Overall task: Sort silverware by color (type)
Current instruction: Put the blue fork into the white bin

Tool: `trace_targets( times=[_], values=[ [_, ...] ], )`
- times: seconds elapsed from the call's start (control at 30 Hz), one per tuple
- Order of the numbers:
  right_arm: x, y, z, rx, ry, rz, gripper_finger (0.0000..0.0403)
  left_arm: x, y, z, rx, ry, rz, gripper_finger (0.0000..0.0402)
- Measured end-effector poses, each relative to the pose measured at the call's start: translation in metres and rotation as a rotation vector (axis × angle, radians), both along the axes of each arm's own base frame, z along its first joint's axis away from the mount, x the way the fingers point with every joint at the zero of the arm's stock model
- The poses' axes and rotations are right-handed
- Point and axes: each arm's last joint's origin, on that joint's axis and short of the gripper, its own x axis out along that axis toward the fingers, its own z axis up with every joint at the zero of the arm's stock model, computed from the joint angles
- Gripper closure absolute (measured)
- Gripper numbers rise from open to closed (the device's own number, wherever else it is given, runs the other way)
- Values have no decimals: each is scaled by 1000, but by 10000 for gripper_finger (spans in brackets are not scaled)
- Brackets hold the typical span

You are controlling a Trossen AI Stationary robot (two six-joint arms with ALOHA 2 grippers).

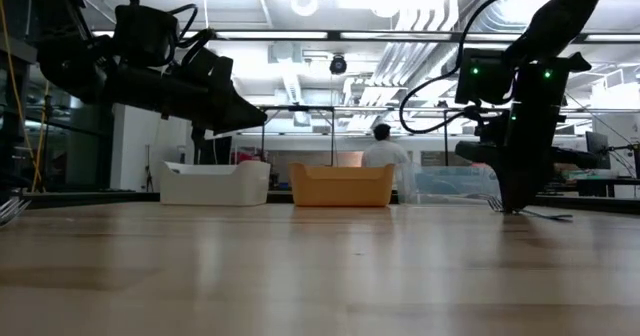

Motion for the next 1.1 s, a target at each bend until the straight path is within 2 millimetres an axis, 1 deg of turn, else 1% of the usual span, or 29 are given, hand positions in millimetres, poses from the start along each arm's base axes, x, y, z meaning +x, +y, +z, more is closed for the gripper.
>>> trace_targets(
  times=[0.1,0.17,0.23,0.3,0.43,0.57,0.67,0.77,0.87,0.93,1.1],
  values=[
    [1,0,0,-5,1,29,390,0,0,0,0,0,0,337],
    [2,0,0,-10,-3,55,395,0,0,0,-1,-1,0,337],
    [5,-1,3,-17,-19,80,390,0,0,0,-6,-7,-12,337],
    [13,-2,7,-30,-54,125,389,1,-1,1,-7,-12,-44,337],
    [34,-3,23,-113,-182,243,398,2,-3,2,5,-23,-115,337],
    [58,-4,42,-253,-354,382,396,3,-5,7,15,-69,-199,337],
    [71,-2,55,-394,-470,505,398,3,-7,11,26,-110,-264,337],
    [83,-1,74,-554,-623,612,399,6,-7,15,13,-138,-290,337],
    [91,1,93,-688,-791,697,399,13,-6,23,14,-165,-311,337],
    [93,2,103,-753,-873,744,399,20,-7,29,32,-170,-331,335],
    [95,6,116,-871,-978,857,399,43,-14,42,76,-131,-384,316]
  ],
)
